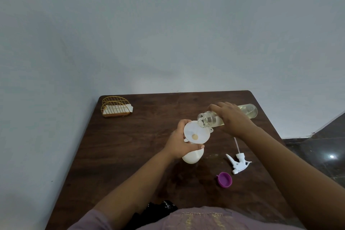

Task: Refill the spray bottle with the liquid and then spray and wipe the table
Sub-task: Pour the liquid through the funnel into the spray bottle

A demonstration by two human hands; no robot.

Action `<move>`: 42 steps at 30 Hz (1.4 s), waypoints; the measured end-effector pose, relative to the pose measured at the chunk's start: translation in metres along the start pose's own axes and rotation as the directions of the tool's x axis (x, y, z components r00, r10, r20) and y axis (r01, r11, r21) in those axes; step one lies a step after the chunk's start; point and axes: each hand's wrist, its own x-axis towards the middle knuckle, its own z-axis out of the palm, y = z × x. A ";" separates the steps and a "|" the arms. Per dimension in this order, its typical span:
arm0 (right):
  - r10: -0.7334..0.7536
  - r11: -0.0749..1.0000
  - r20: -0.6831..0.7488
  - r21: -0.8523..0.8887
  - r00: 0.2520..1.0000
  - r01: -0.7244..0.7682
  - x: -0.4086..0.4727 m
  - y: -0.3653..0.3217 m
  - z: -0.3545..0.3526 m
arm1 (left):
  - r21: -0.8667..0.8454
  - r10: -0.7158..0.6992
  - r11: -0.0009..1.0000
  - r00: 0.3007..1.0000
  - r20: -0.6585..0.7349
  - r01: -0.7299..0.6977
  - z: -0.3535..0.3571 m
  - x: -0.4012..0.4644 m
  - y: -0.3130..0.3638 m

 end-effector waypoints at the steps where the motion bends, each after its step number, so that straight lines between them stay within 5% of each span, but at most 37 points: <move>1: 0.000 1.000 0.000 -0.001 1.000 0.000 0.000 0.000 0.000 | -0.002 0.000 1.000 1.000 0.003 0.000 0.000 0.000 0.000; 42: 0.004 0.999 0.031 -0.036 1.000 -0.003 0.001 -0.007 -0.002 | 0.021 0.003 1.000 1.000 0.023 -0.004 0.000 0.001 0.001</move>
